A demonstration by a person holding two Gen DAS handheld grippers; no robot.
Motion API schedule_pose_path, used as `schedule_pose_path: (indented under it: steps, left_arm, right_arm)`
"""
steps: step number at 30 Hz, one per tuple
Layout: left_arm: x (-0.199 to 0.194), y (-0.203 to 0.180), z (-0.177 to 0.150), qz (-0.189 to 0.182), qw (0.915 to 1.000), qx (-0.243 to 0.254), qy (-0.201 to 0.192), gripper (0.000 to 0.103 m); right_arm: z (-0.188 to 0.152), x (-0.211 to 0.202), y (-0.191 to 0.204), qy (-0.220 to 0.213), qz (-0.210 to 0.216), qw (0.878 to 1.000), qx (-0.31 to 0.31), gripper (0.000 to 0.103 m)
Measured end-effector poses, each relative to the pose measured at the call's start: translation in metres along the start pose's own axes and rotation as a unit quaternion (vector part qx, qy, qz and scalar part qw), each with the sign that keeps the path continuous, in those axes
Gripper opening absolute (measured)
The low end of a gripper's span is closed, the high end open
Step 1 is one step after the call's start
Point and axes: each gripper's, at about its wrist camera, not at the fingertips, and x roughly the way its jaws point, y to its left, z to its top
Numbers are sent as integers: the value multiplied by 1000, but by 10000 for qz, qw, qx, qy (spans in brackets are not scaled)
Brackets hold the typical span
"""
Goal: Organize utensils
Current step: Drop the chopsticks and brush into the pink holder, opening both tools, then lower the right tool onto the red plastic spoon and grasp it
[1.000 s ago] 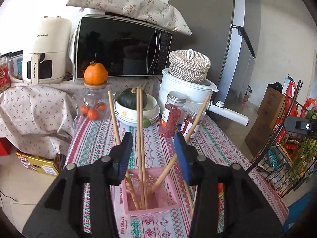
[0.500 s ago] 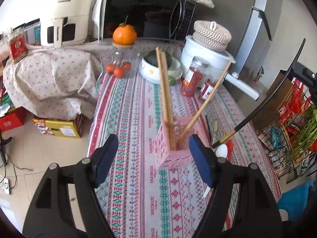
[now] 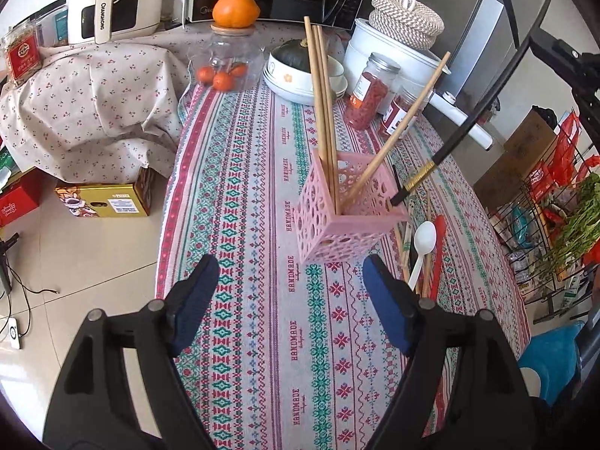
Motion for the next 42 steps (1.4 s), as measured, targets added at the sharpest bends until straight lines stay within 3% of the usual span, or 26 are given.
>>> schedule_pose_path:
  steps: [6,12,16,19,21,25,27,34,42]
  left_arm:
    - [0,-1,-1,-21,10000,41,36,79]
    - [2,-2,-2,5,10000,60,73,80]
    - [2,-2,-2,40,9999,56,75,82]
    - [3,-3,-2,63,9999,53,96,83]
    - [4,-4,-3,63,9999,72,112,85]
    - [8,-9,-5,82,9996,191,213,100]
    - [9,-11,-6,144,9993,263,223,102]
    - [17,-19,-10,172,9989,297,326,102]
    - [28,-33,-16,-61,9986,129,516,103]
  right_arm:
    - [-3,7,5,-44,31,10000,-47,4]
    - [-21,39,3,446,-157,9988,-157,4]
    - [-30,55,-3,803,-62,9968,-30,7]
    - [-32,54,-7,882,0,9960,118,32]
    - [-29,47,-11,794,35,9967,192,57]
    - [-21,30,-24,702,14,9973,222,63]
    - [-20,23,-35,729,-35,9970,271,68]
    - [-33,15,-84,1166,-736,9901,267,73]
    - [-81,43,-140,2505,-1694,9526,328,74]
